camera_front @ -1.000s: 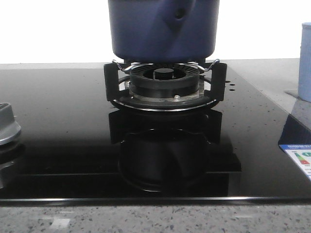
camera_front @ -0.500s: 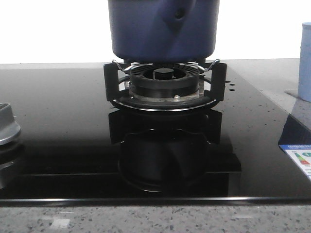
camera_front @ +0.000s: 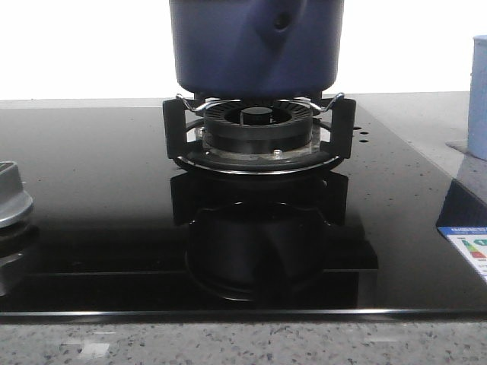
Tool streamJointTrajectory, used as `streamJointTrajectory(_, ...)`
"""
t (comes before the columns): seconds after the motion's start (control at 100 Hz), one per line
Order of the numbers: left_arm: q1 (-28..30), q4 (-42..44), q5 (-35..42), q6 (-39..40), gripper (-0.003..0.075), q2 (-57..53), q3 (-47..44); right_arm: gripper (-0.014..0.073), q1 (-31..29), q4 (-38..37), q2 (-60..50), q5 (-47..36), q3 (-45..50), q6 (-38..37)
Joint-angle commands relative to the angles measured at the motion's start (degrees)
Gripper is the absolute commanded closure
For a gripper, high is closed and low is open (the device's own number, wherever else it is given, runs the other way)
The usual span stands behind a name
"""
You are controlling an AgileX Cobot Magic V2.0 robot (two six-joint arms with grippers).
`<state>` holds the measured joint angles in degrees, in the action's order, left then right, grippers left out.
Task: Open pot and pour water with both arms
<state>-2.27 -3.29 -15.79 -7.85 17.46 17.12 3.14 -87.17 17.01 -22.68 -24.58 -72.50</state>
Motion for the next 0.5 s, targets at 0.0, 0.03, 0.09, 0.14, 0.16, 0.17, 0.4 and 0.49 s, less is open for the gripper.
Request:
streamJointTrajectory(0.0,-0.02,9.85,11.94,10.96,0.0741,-0.54,-2.06,0.0657,-0.07,1.29,0.48,0.93,-1.3,-0.11)
streamJointTrajectory(0.03,-0.02,10.08,14.88,11.24,0.0741,-1.47,-3.89,0.0657,-0.07,1.29,0.48,0.93,-1.3,-0.11)
streamJointTrajectory(0.09,-0.02,8.88,20.25,11.22,0.0741,-3.43,-8.35,0.0657,-0.07,1.29,0.48,0.93,-1.3,-0.11)
streamJointTrajectory(0.14,-0.02,7.55,23.16,11.42,0.0741,-5.36,-11.64,0.0657,-0.07,1.29,0.48,0.93,-1.3,-0.11)
streamJointTrajectory(0.16,-0.02,7.16,23.72,11.68,0.0741,-6.2,-12.91,0.0657,-0.07,1.29,0.48,0.93,-1.3,-0.11)
streamJointTrajectory(0.17,-0.02,7.16,23.85,12.09,0.0741,-6.77,-13.3,0.0657,-0.07,1.29,0.48,0.93,-1.3,-0.11)
streamJointTrajectory(0.4,-0.02,5.58,15.43,14.04,0.0741,-14.35,-19.85,0.0657,-0.07,1.29,0.48,0.93,-1.3,-0.11)
streamJointTrajectory(0.49,0.07,8.11,9.52,14.04,0.0741,-15.58,-19.85,0.0657,-0.07,1.29,0.48,0.93,-1.3,-0.11)
